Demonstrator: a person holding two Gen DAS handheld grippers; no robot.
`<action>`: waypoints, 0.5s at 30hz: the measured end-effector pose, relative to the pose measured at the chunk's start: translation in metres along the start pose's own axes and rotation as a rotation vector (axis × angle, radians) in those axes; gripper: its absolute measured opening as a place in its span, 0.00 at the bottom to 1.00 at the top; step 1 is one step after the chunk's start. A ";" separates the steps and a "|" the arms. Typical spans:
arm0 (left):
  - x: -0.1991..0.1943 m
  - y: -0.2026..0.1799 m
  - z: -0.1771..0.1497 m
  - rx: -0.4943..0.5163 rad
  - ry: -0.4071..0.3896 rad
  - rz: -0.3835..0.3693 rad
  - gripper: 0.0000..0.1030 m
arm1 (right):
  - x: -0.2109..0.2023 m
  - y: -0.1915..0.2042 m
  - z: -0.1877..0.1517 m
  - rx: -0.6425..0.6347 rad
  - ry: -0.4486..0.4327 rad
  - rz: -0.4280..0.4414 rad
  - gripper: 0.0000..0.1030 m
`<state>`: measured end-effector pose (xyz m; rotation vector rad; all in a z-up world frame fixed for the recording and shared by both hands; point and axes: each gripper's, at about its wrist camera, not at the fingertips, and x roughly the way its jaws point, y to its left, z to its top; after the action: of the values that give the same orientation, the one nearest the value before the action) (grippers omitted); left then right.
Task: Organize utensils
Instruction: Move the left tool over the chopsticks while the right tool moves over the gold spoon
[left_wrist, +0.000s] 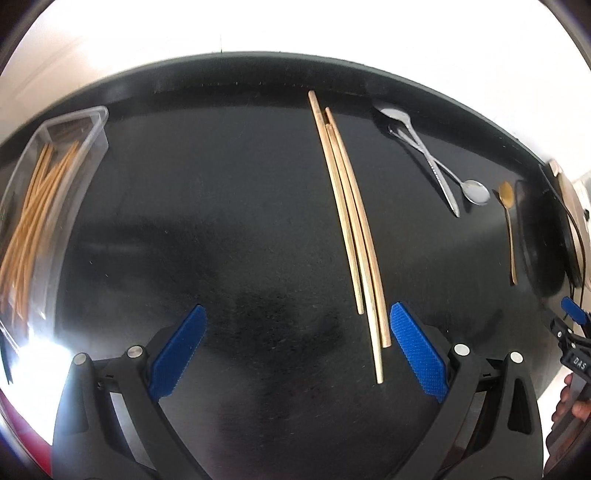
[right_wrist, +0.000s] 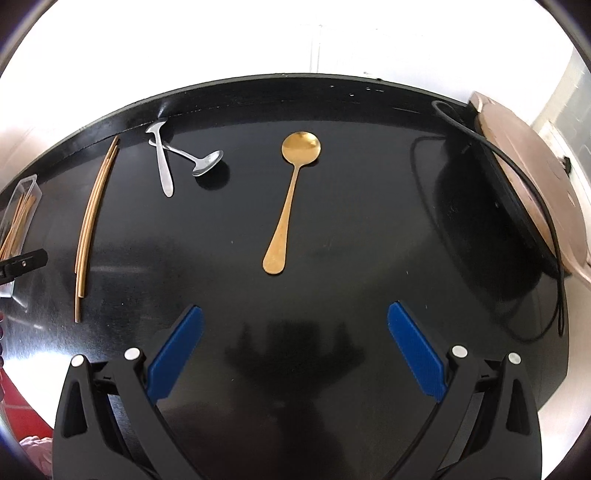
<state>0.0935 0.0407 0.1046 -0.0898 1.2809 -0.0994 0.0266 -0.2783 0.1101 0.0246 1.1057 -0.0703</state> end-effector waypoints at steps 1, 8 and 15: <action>0.004 -0.002 0.001 -0.002 0.006 0.012 0.94 | 0.002 0.000 0.002 -0.008 0.002 0.006 0.94; 0.028 -0.007 0.005 -0.026 0.053 0.054 0.94 | 0.025 -0.005 0.022 -0.050 0.026 0.035 0.94; 0.051 -0.009 0.025 -0.032 0.079 0.091 0.95 | 0.054 -0.017 0.052 -0.036 0.055 0.045 0.94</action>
<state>0.1314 0.0261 0.0647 -0.0556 1.3636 -0.0039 0.0960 -0.3004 0.0854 0.0189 1.1605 -0.0093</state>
